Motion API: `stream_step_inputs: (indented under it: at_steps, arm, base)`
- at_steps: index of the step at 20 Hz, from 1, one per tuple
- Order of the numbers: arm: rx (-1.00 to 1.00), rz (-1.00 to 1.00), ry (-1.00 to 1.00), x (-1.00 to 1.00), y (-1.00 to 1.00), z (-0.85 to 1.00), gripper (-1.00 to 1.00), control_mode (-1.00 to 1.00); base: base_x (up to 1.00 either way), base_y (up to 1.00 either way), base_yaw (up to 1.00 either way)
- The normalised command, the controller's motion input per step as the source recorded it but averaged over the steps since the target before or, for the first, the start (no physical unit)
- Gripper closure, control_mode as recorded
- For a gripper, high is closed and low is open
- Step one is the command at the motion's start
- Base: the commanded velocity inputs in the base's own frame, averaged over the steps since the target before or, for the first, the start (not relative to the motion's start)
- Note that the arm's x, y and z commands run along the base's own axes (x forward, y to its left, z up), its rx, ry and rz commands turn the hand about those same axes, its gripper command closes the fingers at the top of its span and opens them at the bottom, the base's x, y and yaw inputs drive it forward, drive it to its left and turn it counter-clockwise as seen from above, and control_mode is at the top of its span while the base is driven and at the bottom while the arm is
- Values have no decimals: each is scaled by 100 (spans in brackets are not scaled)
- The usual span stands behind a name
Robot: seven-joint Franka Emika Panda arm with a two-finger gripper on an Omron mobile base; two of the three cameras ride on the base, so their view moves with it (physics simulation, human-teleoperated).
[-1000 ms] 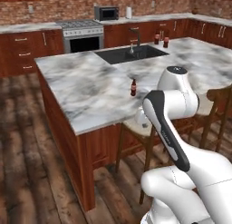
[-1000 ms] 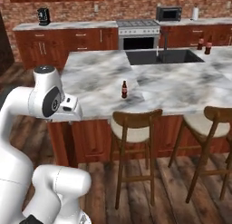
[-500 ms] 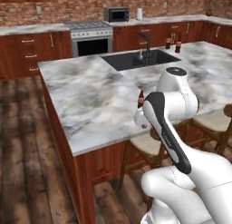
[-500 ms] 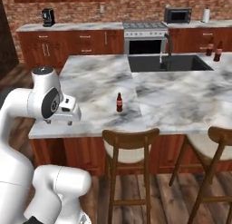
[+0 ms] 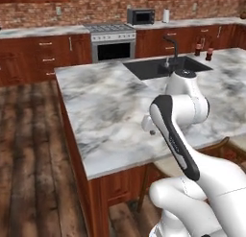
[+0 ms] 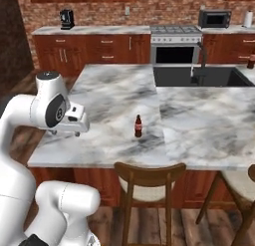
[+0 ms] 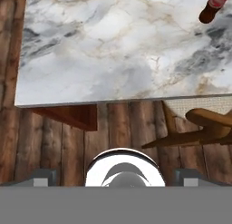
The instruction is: Place the large bottle from the dining counter next to the other large bottle outside the sink, and place the small bottle from the dining counter next to the other small bottle inside the sink.
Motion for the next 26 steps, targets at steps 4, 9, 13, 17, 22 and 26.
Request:
stream_step_inputs:
  at_steps: [4,9,13,17,22,26]
  arm:
    - [0,0,0,0,0,0,-100,100]
    - [0,0,0,0,0,0,-100,100]
    - [0,0,0,0,0,0,-100,100]
    - [0,0,0,0,0,0,-100,100]
    - [0,0,0,0,0,0,-100,100]
    - [0,0,0,0,0,0,-100,100]
  base:
    - [35,-38,41]
    - [36,-59,34]
    - [-48,-57,2]
    - [-53,-2,0]
    - [28,-1,-1]
    - [42,-47,-9]
